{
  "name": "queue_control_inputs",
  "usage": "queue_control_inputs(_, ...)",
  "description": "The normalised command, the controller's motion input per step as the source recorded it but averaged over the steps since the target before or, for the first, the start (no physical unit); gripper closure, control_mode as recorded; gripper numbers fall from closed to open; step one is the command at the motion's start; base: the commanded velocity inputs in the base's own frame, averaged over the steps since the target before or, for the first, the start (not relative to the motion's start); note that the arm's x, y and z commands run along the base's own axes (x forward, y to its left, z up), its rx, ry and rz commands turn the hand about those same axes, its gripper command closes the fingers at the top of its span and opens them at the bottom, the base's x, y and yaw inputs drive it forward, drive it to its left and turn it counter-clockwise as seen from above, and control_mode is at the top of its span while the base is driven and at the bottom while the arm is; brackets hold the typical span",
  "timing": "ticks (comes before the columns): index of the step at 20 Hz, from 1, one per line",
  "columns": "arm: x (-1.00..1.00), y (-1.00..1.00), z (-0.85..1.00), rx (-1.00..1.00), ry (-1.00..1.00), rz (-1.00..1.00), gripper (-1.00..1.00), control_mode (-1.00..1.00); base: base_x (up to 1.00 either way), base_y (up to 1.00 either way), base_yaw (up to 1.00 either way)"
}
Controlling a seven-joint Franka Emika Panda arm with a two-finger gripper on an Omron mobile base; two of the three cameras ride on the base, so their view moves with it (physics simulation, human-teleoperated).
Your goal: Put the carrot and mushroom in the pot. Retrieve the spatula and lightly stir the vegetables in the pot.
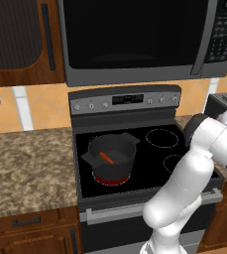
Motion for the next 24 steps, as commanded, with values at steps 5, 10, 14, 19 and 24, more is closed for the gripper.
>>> queue_control_inputs(5,0.12,-0.18,-0.1,0.01,0.0,0.0,-1.0,-1.0,0.0,0.0,0.0)
queue_control_inputs(10,0.17,-0.03,0.0,0.0,0.0,0.0,-1.0,-1.0,0.0,0.0,0.0)
queue_control_inputs(14,0.19,0.0,-0.05,0.0,0.0,0.0,-1.0,-1.0,0.0,0.0,0.0)
queue_control_inputs(19,0.22,0.0,-0.16,0.0,0.0,0.0,-1.0,-1.0,0.0,0.0,0.0)
queue_control_inputs(24,0.27,0.0,-0.16,0.0,0.03,0.0,-1.0,-1.0,0.0,0.0,0.0)
